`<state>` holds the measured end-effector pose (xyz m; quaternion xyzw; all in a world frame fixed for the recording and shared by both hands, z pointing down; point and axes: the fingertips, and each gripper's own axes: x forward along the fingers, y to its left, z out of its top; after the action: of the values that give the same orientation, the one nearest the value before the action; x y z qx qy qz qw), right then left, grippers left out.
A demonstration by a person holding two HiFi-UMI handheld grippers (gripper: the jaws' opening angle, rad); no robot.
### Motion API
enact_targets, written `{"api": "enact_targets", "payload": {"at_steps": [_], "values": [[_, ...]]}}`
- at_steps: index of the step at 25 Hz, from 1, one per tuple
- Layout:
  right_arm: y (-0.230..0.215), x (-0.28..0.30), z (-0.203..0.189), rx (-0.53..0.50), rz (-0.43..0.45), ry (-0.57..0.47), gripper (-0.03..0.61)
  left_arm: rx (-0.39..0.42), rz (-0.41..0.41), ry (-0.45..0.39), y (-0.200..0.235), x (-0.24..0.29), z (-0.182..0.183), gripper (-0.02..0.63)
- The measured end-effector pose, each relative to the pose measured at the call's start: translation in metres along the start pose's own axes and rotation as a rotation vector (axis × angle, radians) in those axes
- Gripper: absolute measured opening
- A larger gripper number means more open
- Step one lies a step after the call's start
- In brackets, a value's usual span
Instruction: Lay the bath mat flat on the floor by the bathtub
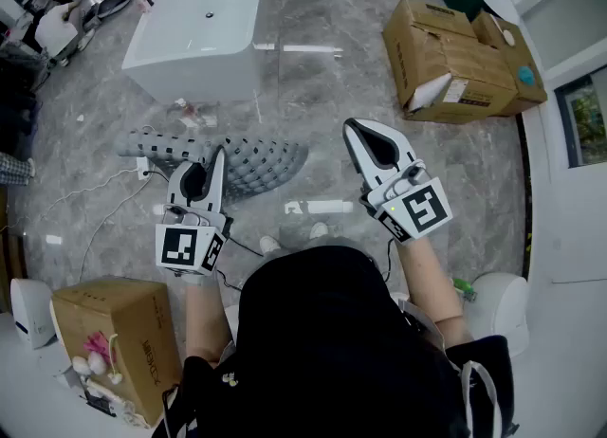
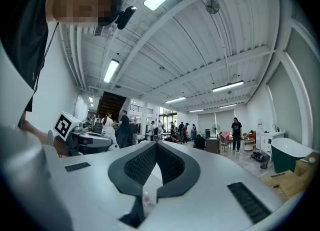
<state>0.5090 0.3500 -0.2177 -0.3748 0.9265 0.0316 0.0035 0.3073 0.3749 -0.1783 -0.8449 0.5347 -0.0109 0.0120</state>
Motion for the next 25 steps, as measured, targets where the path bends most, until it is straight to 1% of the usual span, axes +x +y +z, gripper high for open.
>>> {"api": "enact_targets", "payload": {"at_steps": [3, 6, 9, 13, 16, 19, 21, 25], "values": [[-0.001, -0.002, -0.007, -0.005, 0.004, 0.013, 0.026, -0.008, 0.01, -0.006, -0.001, 0.002, 0.001, 0.06], [-0.012, -0.008, -0.014, 0.022, 0.003, 0.003, 0.026, -0.01, 0.017, 0.001, -0.003, 0.01, 0.0, 0.06], [-0.029, -0.019, -0.018, 0.063, 0.0, -0.011, 0.026, -0.014, 0.035, 0.017, -0.003, 0.016, -0.004, 0.06], [-0.059, -0.032, -0.032, 0.079, -0.027, 0.014, 0.026, -0.037, 0.084, 0.032, 0.0, 0.026, -0.013, 0.06], [-0.081, -0.038, -0.045, 0.132, -0.049, 0.024, 0.026, -0.032, 0.096, 0.049, -0.002, 0.038, -0.019, 0.06], [-0.093, -0.031, -0.059, 0.179, -0.06, 0.04, 0.026, -0.041, 0.086, 0.068, 0.002, 0.053, -0.029, 0.06], [-0.096, -0.019, -0.068, 0.177, -0.057, 0.057, 0.026, -0.048, 0.069, 0.083, 0.007, 0.067, -0.037, 0.06], [-0.108, 0.023, -0.078, 0.178, -0.063, 0.08, 0.026, -0.049, 0.019, 0.105, 0.028, 0.102, -0.052, 0.06]]}}
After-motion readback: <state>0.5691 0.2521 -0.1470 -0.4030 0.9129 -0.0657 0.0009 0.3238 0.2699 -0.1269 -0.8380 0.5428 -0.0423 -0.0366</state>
